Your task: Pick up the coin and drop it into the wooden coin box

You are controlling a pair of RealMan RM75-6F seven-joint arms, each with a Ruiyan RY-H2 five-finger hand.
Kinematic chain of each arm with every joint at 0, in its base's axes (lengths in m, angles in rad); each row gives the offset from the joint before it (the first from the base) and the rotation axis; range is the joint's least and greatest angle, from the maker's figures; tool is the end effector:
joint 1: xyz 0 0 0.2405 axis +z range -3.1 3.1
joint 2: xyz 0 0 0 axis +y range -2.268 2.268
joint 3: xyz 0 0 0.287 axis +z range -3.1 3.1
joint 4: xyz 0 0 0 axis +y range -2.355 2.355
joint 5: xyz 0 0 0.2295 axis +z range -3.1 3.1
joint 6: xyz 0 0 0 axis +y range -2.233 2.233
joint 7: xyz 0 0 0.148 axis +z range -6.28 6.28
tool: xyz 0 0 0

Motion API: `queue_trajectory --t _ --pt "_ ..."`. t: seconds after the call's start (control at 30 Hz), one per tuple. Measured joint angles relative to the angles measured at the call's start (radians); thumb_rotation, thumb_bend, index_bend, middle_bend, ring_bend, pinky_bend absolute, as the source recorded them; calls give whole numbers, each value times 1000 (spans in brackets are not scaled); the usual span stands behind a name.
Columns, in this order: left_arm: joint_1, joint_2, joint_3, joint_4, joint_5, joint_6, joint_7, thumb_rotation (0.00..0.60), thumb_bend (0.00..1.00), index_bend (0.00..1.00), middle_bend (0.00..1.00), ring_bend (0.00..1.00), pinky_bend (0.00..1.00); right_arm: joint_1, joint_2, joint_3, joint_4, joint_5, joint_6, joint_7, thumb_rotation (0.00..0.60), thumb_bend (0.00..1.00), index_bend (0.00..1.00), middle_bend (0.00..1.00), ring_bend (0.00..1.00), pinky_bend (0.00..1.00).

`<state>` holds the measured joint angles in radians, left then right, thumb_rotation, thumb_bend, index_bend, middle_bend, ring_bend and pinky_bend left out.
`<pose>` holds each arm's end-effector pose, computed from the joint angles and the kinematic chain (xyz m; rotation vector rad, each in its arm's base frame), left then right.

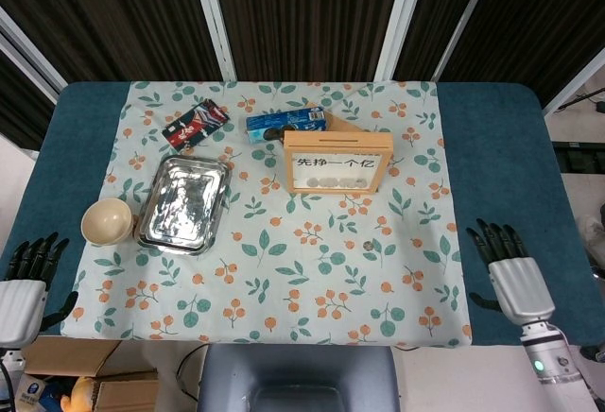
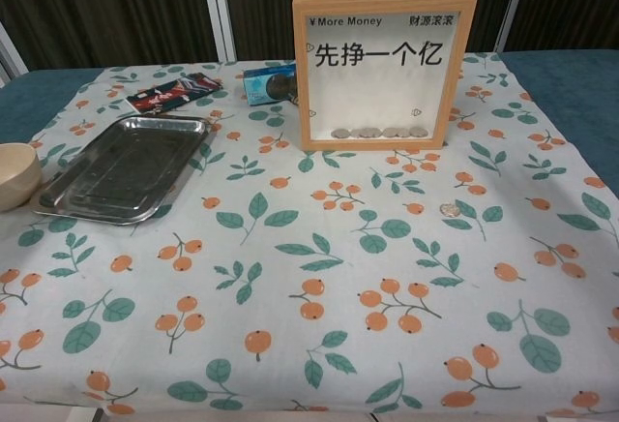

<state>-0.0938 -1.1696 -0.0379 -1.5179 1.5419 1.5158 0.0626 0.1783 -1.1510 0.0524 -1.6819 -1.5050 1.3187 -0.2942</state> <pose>-0.3537 0.1906 0.1462 -1.4413 -0.7845 -0.8659 -0.3155 -0.2161 0.1137 1.6218 -0.7898 0.7454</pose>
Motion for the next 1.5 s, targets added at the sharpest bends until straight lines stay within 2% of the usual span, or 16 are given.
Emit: queue_trajectory --t 0.17,0.4,0.6,0.7,0.97,1.07,1.27,1.5 --pt "-7 -17 -7 20 -9 -7 -14 600 314 0 0 0 0 90 -58 40 27 20 -88 -50 600 245 0 0 0 0" --pt "-17 -31 -8 43 -16 -26 -18 600 314 0 0 0 0 210 -235 98 184 59 -180 -73 600 245 0 0 0 0" --pt "-20 -39 -9 66 -27 -34 -34 600 312 0 0 0 0 293 -388 107 361 80 -249 -67 600 245 1 0 0 0" --pt "-19 -41 -10 75 -31 -34 -43 600 313 0 0 0 0 319 -432 102 410 81 -260 -52 600 245 65 0 0 0" --pt "-20 -52 -8 99 -41 -45 -62 600 310 0 0 0 0 353 -481 89 460 80 -277 -32 600 247 223 0 0 0" --pt "-21 -53 -6 104 -40 -47 -65 600 310 0 0 0 0 361 -491 85 466 90 -291 -31 600 303 258 0 0 0" --pt "-22 -56 -3 114 -37 -49 -70 600 310 0 0 0 0 370 -507 70 485 99 -301 -38 600 450 272 0 0 0" --pt "-24 -60 -2 123 -41 -56 -78 600 309 0 0 0 0 371 -525 52 520 94 -295 -16 600 495 279 0 0 0"
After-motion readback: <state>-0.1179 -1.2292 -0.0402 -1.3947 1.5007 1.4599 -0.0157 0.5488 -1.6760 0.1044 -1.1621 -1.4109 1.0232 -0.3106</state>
